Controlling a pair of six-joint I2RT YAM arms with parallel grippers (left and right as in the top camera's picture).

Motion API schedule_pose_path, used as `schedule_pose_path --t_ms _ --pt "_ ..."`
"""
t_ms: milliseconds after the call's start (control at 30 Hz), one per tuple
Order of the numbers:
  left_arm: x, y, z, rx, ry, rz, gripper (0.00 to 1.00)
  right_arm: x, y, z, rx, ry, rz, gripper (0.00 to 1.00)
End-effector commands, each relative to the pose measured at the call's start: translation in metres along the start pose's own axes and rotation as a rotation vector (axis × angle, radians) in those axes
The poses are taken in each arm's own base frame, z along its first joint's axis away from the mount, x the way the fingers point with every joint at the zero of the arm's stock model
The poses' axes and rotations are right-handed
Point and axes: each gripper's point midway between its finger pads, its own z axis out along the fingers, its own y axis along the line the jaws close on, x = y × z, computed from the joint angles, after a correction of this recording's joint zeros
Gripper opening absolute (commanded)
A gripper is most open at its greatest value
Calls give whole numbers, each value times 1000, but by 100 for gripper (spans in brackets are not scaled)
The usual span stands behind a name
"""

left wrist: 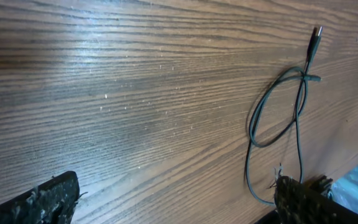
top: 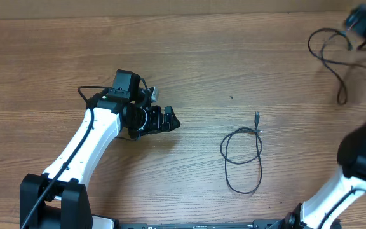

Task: Untangle cables

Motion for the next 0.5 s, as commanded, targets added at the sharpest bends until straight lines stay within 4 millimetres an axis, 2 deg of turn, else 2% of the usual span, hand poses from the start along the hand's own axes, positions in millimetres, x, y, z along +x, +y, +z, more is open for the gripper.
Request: schedule_pose_path --t_ms 0,100,200,333,467 --pt "0 -1 3 0 8 -1 100 -56 4 -98 -1 -200 35 100" --pt "0 -1 3 0 8 -1 100 -57 7 -144 -37 -225 131 100" --pt "0 -1 3 0 8 -1 100 -50 17 -187 -83 -241 149 100" --pt "0 -1 3 0 8 -1 99 -32 41 -246 -176 -253 105 100" --pt "0 -1 3 0 8 -1 100 -4 62 -308 -298 -250 45 100"
